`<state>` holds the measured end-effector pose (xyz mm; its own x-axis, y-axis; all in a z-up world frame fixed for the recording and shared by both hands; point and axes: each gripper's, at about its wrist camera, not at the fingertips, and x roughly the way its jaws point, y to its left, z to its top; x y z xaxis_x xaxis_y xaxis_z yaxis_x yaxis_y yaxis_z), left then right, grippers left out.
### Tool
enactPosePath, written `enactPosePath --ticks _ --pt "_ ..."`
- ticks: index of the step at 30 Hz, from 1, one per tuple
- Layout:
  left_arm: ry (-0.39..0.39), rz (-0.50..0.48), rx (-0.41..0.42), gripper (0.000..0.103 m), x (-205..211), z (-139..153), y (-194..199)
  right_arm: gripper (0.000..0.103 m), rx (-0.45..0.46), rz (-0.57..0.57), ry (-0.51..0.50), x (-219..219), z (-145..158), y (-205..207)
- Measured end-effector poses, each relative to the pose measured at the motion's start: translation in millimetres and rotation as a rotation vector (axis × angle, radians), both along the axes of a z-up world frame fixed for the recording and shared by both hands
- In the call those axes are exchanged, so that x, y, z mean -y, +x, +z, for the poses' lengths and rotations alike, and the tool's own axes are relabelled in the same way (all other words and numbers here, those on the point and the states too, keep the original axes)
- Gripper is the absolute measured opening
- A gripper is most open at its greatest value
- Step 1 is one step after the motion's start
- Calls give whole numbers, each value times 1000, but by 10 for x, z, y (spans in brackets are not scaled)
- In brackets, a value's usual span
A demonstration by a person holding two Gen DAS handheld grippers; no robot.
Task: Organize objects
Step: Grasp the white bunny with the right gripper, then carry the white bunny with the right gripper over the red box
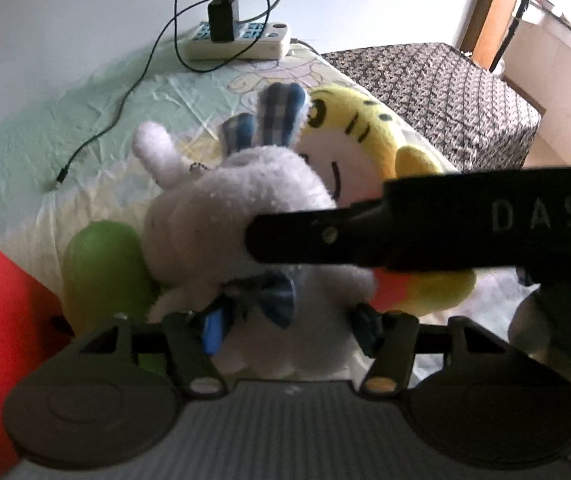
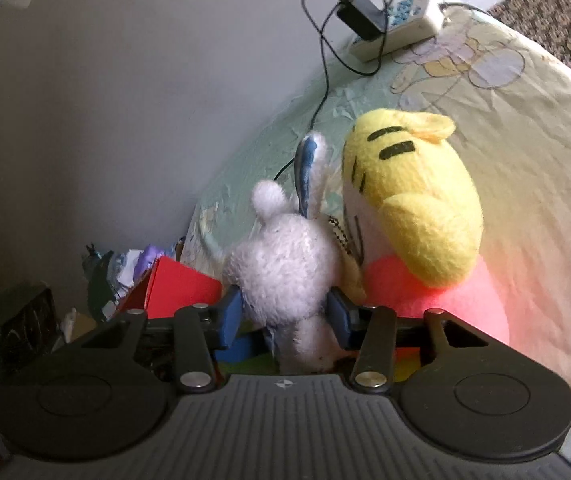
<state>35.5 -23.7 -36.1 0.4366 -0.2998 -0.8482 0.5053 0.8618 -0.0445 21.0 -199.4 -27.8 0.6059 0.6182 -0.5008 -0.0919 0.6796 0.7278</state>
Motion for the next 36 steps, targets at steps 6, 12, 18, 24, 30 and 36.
enactPosePath --ticks 6,12,18,24,30,36 --pt "-10 -3 17 60 -106 61 -127 48 8 1 -3 -84 63 -157" --pt "-29 5 14 60 -234 127 -321 49 36 19 -45 -247 205 -389" --pt "-64 22 -3 60 -383 165 -495 49 51 33 -89 -403 298 -562" --pt "-80 33 52 60 -597 297 -661 49 91 55 -89 -552 413 -653" --pt "-119 72 150 60 -906 544 -814 49 170 88 -83 -760 581 -756" --pt "-151 123 225 60 -1222 768 -943 49 269 124 -105 -1050 762 -760"
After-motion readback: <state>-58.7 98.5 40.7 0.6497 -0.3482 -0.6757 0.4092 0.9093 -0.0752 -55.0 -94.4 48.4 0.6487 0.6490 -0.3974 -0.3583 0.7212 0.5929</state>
